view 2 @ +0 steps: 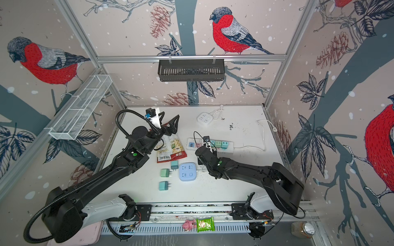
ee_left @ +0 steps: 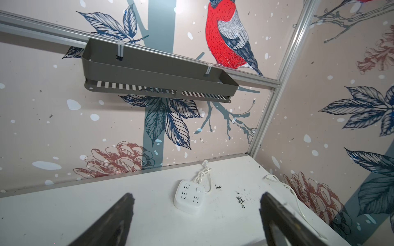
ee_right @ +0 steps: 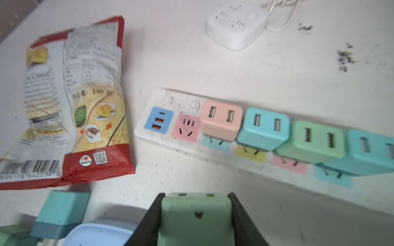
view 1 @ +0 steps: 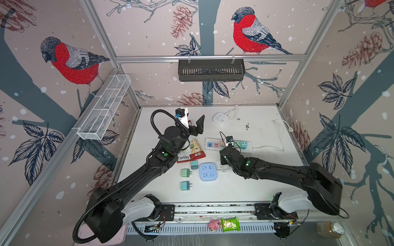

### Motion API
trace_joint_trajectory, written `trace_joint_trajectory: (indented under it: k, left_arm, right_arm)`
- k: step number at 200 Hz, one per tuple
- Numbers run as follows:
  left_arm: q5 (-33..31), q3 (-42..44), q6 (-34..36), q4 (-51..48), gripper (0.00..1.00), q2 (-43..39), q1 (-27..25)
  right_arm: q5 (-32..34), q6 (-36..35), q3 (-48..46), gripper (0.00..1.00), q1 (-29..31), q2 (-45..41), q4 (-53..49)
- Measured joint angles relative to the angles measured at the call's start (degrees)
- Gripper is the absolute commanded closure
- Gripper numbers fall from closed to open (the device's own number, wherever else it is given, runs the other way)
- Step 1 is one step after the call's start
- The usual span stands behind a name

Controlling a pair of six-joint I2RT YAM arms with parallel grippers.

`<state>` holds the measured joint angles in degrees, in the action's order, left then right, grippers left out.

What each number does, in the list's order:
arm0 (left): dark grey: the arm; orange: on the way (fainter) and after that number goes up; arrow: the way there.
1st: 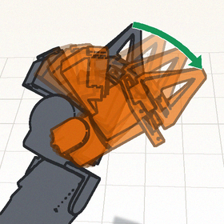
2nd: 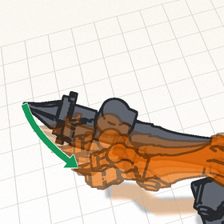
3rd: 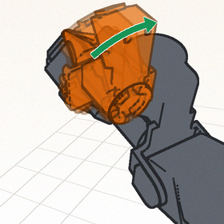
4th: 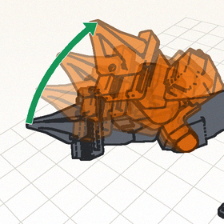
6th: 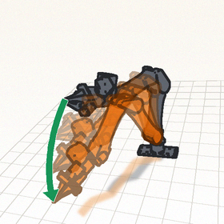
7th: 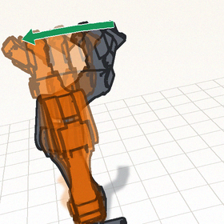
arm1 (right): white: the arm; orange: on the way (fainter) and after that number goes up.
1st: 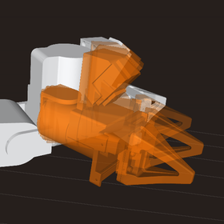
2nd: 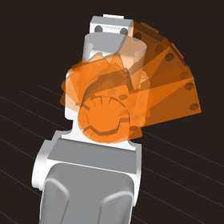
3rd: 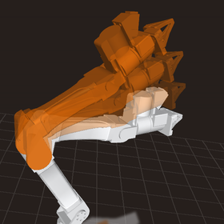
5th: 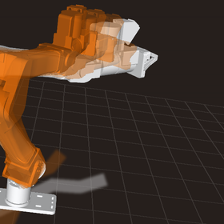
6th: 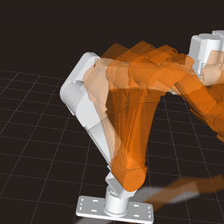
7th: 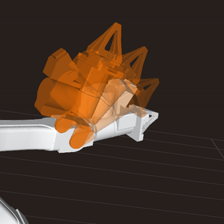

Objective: Insert the plug
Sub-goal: 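Lift the green charger with the right gripper while the left gripper approaches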

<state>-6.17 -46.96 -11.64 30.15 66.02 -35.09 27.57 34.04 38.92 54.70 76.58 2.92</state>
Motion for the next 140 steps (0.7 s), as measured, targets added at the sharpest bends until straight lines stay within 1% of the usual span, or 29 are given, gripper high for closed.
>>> trace_joint_trajectory:
  k: [31, 62, 68, 80, 92, 97, 106, 140]
  left_arm:
    - [4.90, -1.07, 0.04, -2.03, 0.18, -0.26, 0.00]
    - [9.46, -1.51, 0.55, -3.10, 0.18, -1.14, 0.00]
    - [10.32, -1.51, 0.68, -3.43, 0.18, -1.25, -0.02]
    - [11.17, -1.51, 0.90, -3.87, 0.18, -1.44, -0.02]
    - [12.26, -1.51, 1.09, -3.89, 0.18, -1.68, -0.02]
    - [12.46, -1.49, 1.11, -3.89, 0.18, -1.84, -0.02]
    - [13.22, -1.46, 1.14, -3.89, 0.18, -2.16, -0.02]
    - [15.21, -1.38, 1.25, -4.02, 0.18, -3.28, -0.02]
  right_arm:
    - [3.19, -5.90, -4.83, 0.89, -0.44, -12.68, 3.39]
    - [5.20, -13.27, -8.13, 0.90, -2.16, -20.83, 9.99]
    - [5.16, -15.02, -8.68, 0.93, -2.78, -21.94, 11.41]
    - [4.83, -18.34, -9.44, 0.94, -3.96, -23.32, 14.32]
    - [3.37, -22.29, -10.01, 0.94, -4.90, -24.15, 17.46]
    - [2.64, -23.80, -10.01, 0.96, -4.94, -24.28, 18.38]
    - [0.83, -26.34, -9.84, 0.97, -4.96, -24.35, 20.00]
    - [-5.57, -35.04, -4.15, 0.97, -4.98, -22.69, 21.18]
